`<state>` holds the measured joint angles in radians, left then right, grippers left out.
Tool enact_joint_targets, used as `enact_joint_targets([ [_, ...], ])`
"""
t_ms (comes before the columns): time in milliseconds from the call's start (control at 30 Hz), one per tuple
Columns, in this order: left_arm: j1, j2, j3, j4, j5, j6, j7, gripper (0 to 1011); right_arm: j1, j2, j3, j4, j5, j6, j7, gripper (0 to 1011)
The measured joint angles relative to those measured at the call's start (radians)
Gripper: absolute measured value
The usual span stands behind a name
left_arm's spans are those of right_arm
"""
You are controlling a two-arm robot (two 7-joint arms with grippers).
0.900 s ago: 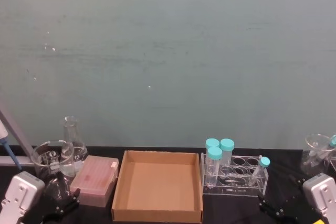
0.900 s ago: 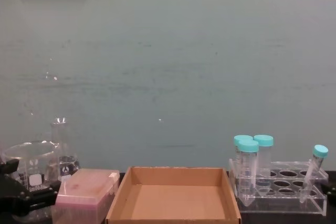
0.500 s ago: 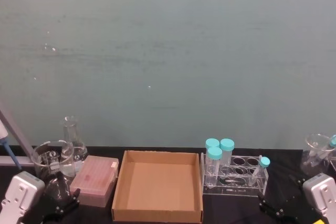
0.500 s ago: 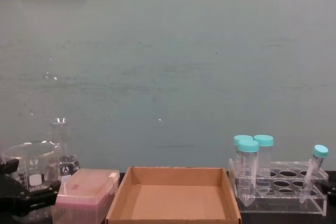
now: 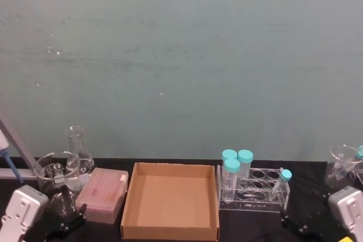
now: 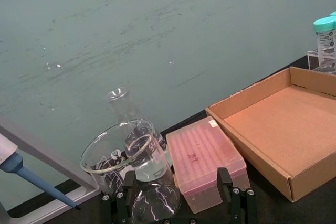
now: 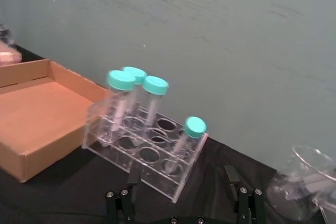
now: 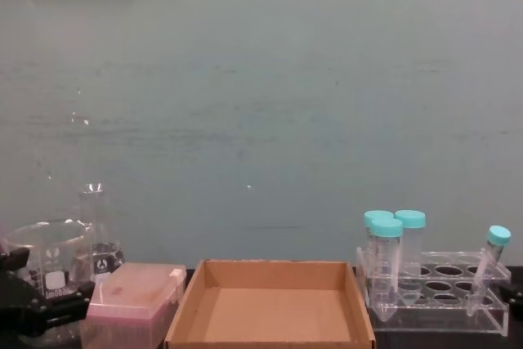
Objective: Use the right hand to move the test tube from the test tube rack into the box.
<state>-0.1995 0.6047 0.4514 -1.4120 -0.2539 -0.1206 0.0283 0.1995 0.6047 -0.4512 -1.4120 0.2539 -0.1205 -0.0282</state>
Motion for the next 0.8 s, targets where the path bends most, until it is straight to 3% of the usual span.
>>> enact_joint_targets([
  [200, 0.0, 0.0, 0.0, 0.0, 0.0, 0.0, 0.0, 1000, 0.012, -0.012, 0.057, 0.046, 0.07, -0.006, 0.066, 1002],
  [433, 0.0, 0.0, 0.0, 0.0, 0.0, 0.0, 0.0, 1000, 0.023, -0.028, 0.097, 0.068, 0.134, -0.016, 0.142, 1003],
  [633, 0.0, 0.0, 0.0, 0.0, 0.0, 0.0, 0.0, 1000, 0.052, -0.056, 0.117, 0.098, 0.179, -0.012, 0.21, 1002],
  [800, 0.0, 0.0, 0.0, 0.0, 0.0, 0.0, 0.0, 1000, 0.087, -0.083, 0.119, 0.136, 0.184, -0.007, 0.239, 1003],
])
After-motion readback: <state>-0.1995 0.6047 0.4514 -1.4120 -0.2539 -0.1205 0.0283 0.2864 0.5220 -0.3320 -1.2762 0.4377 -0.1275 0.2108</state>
